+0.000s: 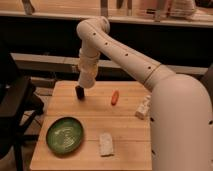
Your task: Place the ceramic cup over the eraser
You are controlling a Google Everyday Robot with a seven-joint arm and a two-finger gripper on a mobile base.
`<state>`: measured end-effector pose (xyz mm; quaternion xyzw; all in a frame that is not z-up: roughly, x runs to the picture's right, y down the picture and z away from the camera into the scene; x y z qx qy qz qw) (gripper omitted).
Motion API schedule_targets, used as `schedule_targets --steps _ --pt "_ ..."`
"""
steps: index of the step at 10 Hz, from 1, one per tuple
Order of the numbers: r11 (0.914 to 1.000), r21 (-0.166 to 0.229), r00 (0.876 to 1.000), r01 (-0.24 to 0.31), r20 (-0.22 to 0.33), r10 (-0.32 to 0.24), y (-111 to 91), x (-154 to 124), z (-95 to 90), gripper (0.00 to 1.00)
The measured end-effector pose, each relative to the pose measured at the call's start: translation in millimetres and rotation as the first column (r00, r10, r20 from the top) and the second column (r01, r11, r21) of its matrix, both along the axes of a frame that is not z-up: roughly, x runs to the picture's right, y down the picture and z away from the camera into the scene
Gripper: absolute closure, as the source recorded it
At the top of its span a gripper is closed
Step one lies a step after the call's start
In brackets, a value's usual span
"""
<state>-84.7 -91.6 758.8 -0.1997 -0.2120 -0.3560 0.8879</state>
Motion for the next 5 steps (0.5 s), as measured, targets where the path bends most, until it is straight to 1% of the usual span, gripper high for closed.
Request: schedule_targets --steps 3,5 --pt "0.9998 -0.013 1.000 0.016 0.013 -0.015 5.4 -14.5 15.9 1.00" --pt "0.9994 -0.028 1.000 0.018 0.019 -0.017 9.1 -19.4 26.6 1.00"
